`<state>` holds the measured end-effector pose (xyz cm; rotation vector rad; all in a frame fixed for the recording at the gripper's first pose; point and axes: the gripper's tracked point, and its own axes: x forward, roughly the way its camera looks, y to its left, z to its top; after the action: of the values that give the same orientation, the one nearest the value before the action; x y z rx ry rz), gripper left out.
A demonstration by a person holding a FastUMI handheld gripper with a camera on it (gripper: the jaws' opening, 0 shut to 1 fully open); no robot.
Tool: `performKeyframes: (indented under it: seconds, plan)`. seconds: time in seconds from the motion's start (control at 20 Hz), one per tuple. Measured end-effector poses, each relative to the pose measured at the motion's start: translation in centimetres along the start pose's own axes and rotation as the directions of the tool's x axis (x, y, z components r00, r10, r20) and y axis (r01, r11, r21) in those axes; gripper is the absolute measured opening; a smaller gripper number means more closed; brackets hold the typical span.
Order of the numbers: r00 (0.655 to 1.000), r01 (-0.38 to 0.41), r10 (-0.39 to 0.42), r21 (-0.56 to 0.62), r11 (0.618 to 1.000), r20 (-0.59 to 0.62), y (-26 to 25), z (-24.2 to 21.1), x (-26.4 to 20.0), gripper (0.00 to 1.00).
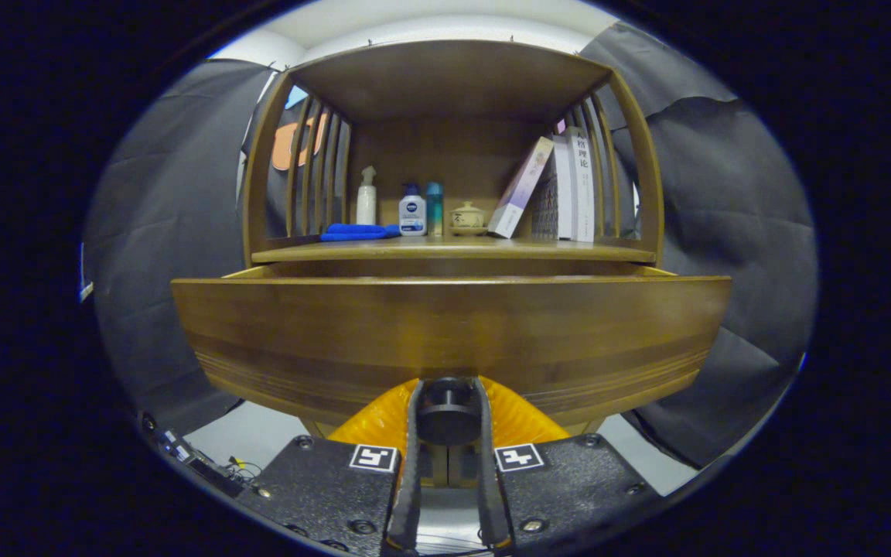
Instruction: Pull open the drawer, take out the items inside it, and place them on the countertop above the cabinet.
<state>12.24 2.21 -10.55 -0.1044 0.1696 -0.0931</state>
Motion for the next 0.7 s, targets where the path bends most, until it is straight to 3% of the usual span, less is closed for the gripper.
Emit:
performKeyframes:
  seconds: [0.7]
  plan:
    - [0.998,-0.066,0.066,-0.019,0.998,-0.025,0.5,-2.6,-6.4,0.33]
